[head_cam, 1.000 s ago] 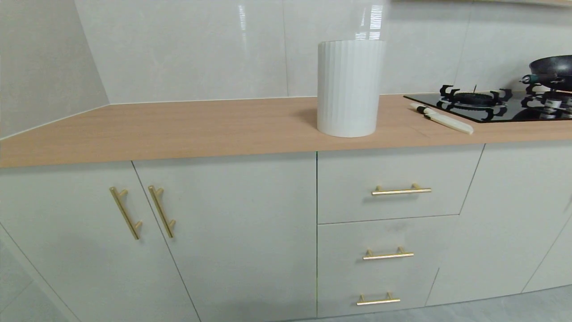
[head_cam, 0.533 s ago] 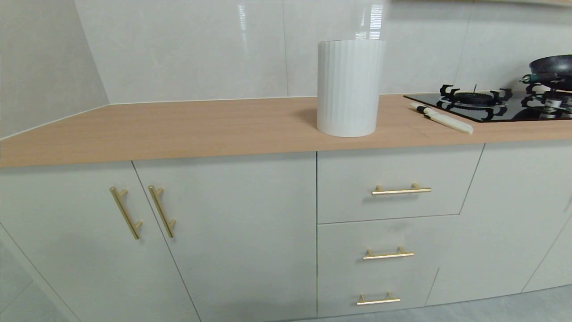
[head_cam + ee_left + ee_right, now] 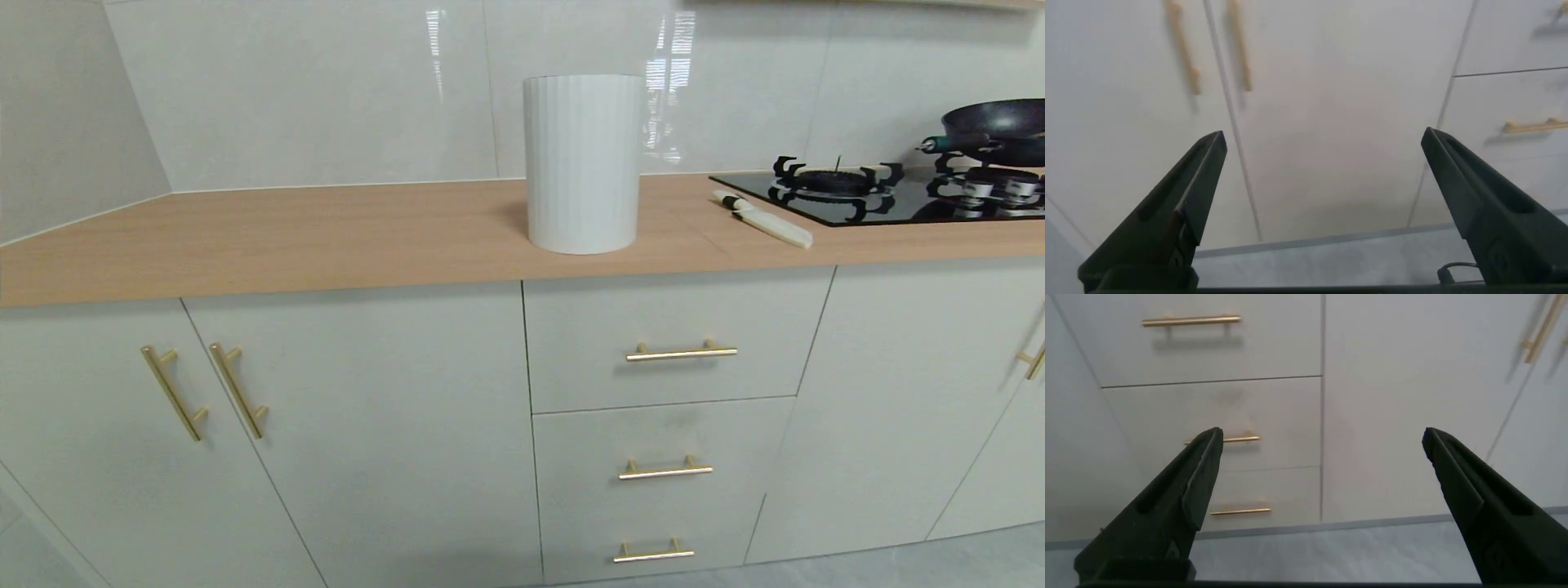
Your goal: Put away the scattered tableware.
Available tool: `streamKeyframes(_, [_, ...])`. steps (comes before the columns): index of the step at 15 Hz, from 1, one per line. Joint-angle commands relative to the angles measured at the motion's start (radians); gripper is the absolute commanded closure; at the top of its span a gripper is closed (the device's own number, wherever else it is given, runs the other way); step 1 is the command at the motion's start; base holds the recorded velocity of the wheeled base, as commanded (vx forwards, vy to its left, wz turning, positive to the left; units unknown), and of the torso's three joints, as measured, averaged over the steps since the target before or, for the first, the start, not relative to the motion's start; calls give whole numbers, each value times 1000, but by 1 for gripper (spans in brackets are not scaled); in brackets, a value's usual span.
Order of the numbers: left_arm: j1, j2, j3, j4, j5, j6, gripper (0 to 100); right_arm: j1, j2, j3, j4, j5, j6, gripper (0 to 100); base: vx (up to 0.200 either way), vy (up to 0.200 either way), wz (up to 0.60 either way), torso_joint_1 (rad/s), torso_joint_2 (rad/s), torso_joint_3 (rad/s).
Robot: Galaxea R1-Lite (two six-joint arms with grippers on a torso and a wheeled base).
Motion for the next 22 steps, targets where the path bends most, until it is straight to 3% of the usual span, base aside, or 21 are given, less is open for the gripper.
streamKeyframes(1, [0,1,0,0,1,0,0,0,1,0,-1,0,0,0,0,0,0,0,0,0])
streamKeyframes(6, [0,1,0,0,1,-2,0,0,1,0,-1,0,0,0,0,0,0,0,0,0])
streamKeyframes(13, [0,1,0,0,1,-2,0,0,1,0,-1,0,0,0,200,0,0,4,3,4])
streamKeyframes(22, [0,1,0,0,1,-2,0,0,1,0,-1,2,-3,0,0,0,67,0,1,1])
